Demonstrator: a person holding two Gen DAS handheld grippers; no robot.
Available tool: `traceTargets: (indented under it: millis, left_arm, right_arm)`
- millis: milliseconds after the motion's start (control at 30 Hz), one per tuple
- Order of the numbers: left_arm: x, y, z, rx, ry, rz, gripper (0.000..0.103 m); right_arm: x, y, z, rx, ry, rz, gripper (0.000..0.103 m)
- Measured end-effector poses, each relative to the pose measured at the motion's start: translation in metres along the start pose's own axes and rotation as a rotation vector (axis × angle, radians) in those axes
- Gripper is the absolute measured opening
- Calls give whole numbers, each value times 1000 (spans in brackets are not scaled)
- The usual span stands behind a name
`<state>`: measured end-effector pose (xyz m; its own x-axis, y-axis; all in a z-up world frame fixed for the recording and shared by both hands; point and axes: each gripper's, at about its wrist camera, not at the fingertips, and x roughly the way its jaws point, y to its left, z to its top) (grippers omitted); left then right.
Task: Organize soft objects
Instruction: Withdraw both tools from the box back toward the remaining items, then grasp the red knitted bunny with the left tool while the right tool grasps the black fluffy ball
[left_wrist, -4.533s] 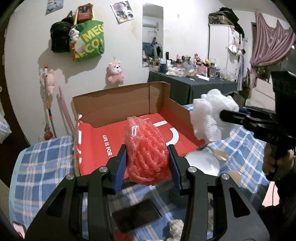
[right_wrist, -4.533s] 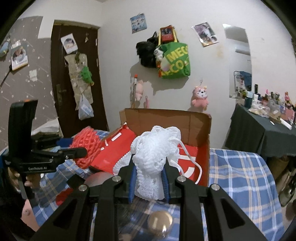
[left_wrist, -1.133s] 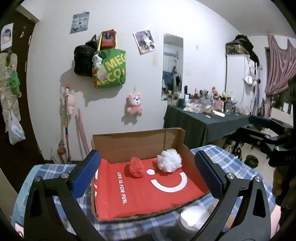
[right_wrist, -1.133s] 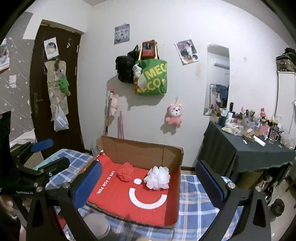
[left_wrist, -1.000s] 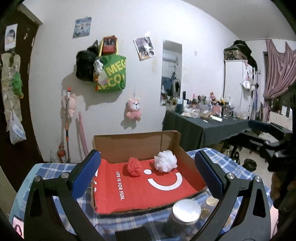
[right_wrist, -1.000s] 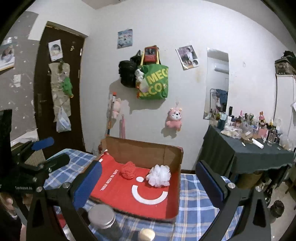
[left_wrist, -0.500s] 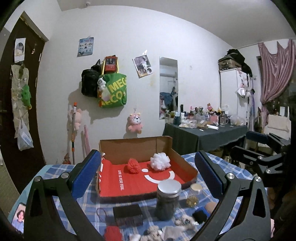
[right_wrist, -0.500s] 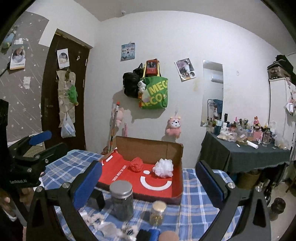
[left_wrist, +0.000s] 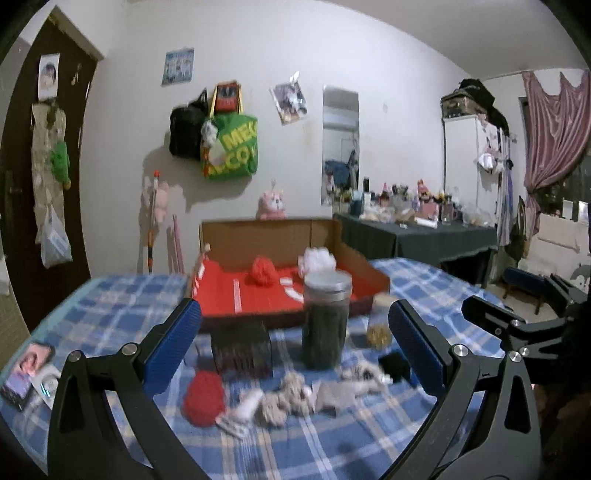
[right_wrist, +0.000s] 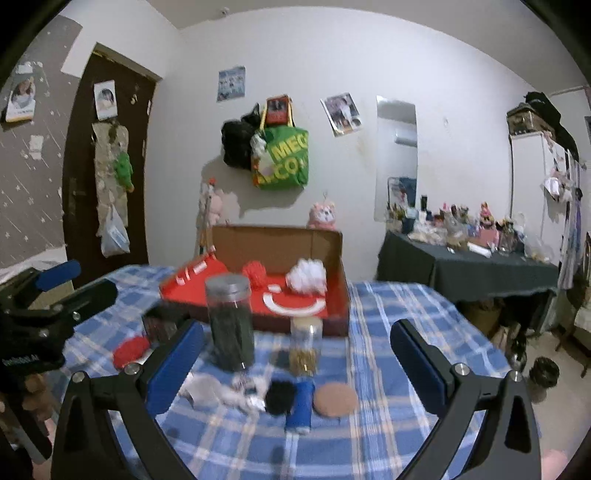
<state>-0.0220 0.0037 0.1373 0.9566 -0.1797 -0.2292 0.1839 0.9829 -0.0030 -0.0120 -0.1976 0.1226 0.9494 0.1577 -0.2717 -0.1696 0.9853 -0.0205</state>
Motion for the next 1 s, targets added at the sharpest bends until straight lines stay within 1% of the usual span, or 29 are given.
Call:
traceTargets:
  millis: [167,333,600,700,867,1000]
  left_arm:
    - [16,6,-24,-21,88,7,103]
    - [29,13,-42,-34,159,20,103]
    - [49,33,-58,-65,253,32,103]
    - [56,41,-63,-61,288,40,103]
    - [65,58,-66,-54,340,57,103]
    - [71,74,-67,-63,380,50,103]
  right_arm:
    - [18,-8,-28,33,87,2,103]
    - [34,-12,-43,43,143,-3,103]
    - [57,-13,-52,53,197,10,103]
    - [66,-13,-54,50,216,18,103]
    - [79,-11,-56,37,247,27,103]
    - [88,-12,-56,40,270,45,103]
